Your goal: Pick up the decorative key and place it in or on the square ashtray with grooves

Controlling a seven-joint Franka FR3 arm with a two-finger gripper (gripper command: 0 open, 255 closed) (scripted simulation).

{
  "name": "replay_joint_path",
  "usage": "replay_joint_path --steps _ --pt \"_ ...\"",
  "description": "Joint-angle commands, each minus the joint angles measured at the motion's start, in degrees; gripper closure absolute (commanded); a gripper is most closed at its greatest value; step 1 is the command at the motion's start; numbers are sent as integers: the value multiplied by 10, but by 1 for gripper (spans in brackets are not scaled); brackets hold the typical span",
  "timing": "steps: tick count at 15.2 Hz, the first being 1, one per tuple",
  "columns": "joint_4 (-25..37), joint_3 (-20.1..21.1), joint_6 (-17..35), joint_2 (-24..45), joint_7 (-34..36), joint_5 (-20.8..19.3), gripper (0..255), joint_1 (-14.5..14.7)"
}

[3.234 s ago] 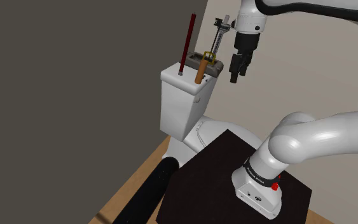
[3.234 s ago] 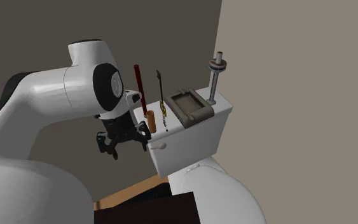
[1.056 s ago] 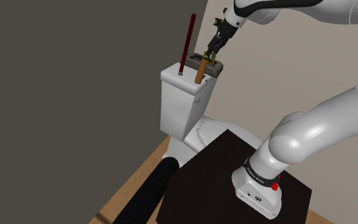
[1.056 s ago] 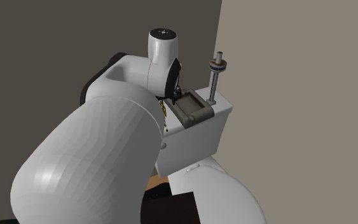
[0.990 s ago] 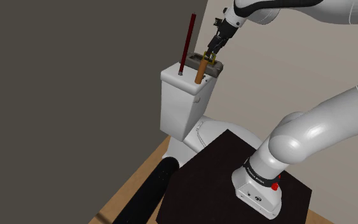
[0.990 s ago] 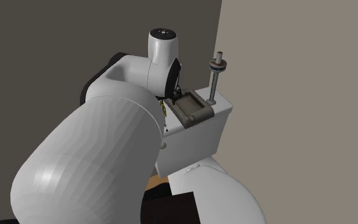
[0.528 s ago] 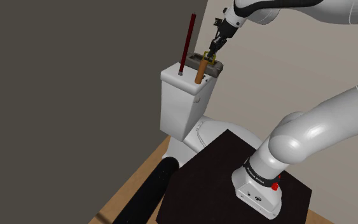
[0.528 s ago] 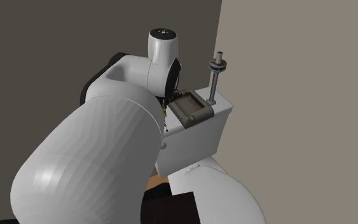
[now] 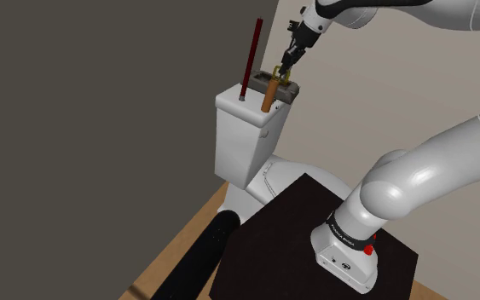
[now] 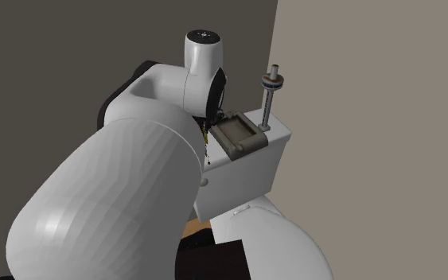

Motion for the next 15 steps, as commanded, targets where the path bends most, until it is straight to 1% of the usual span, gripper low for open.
replay_joint_path --steps 1,15 --pt "15 0 -15 0 1 0 255 0" --pt "133 4 -122 12 8 2 255 4"
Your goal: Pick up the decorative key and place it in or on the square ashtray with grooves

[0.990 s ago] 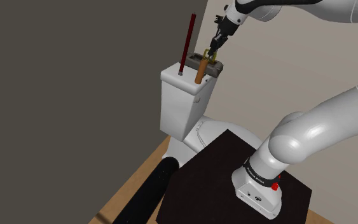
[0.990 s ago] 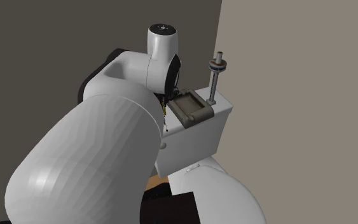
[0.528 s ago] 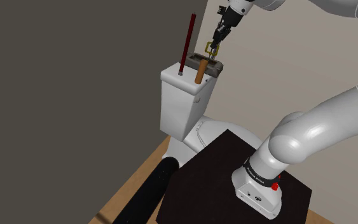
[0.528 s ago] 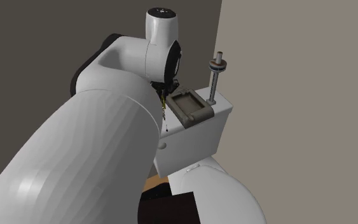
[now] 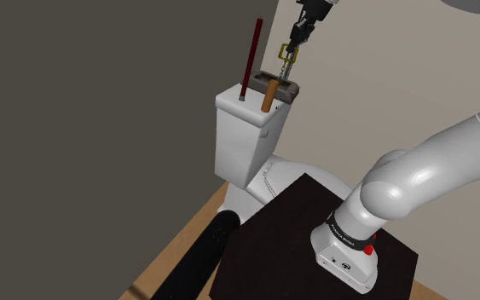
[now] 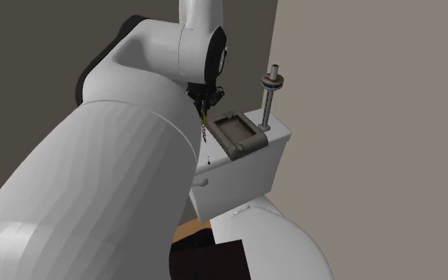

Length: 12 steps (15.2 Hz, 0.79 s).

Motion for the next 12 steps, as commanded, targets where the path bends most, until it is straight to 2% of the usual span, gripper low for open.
replay_joint_path --steps 1,5,12 --pt "19 0 -15 4 0 1 255 1" --pt "58 0 -46 13 1 3 255 2" --pt "207 -68 -60 163 -86 59 255 -9"
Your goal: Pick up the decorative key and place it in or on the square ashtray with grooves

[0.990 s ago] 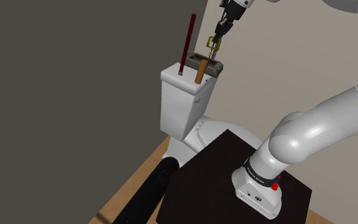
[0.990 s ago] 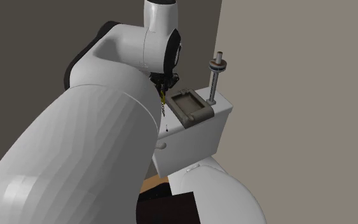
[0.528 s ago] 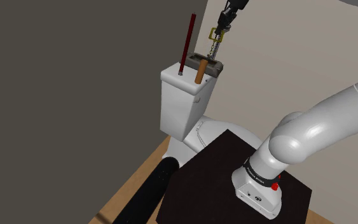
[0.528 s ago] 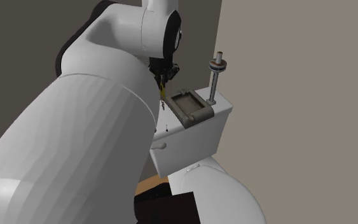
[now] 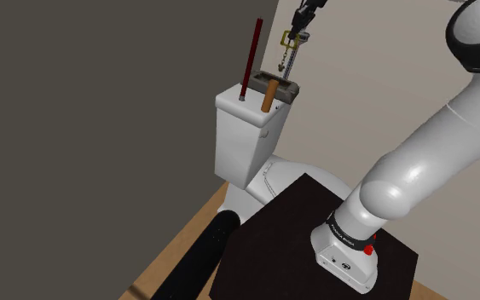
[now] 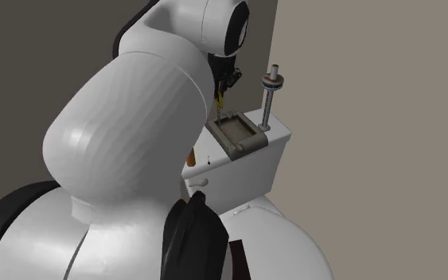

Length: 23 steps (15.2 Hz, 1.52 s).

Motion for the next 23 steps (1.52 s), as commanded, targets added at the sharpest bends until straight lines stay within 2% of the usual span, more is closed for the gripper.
replay_joint_path --steps 1,4,7,19,23 --pt "53 -19 -8 52 -27 24 255 -7" --pt "141 -41 -31 131 -65 67 255 -28" --pt "241 -54 -64 212 -95 112 255 -61" --pt "101 -48 44 176 -104 96 255 -43" --pt "96 -48 48 175 -105 96 255 -43"
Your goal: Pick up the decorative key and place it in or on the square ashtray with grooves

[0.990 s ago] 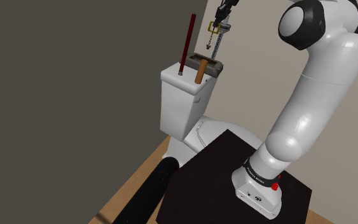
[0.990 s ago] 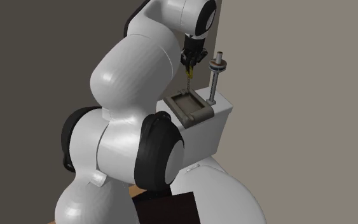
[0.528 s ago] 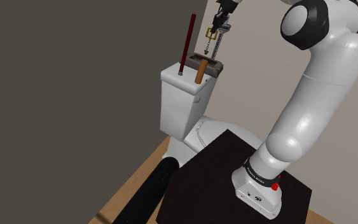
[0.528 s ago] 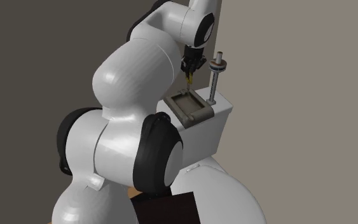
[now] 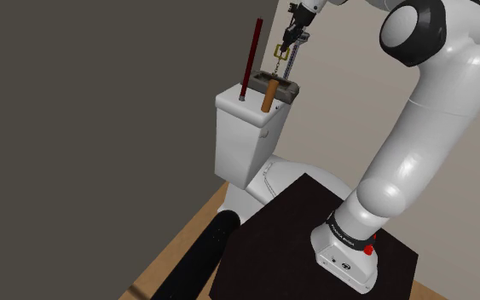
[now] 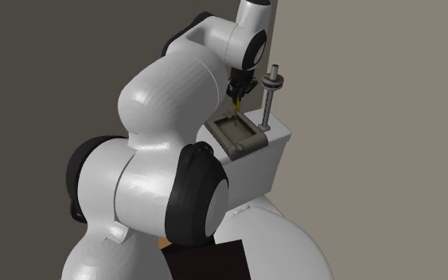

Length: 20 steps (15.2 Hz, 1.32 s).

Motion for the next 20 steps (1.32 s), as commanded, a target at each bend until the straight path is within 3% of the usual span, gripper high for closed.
replay_joint_path --steps 1,4,5,10,14,20 --pt "-1 0 1 0 0 0 255 0" --pt "-1 0 1 0 0 0 255 0" --pt "-1 0 1 0 0 0 0 0" --pt "-1 0 1 0 0 0 0 0" --pt "66 -5 -70 -4 4 -2 0 -9" --pt "66 -5 -70 -4 4 -2 0 -9"
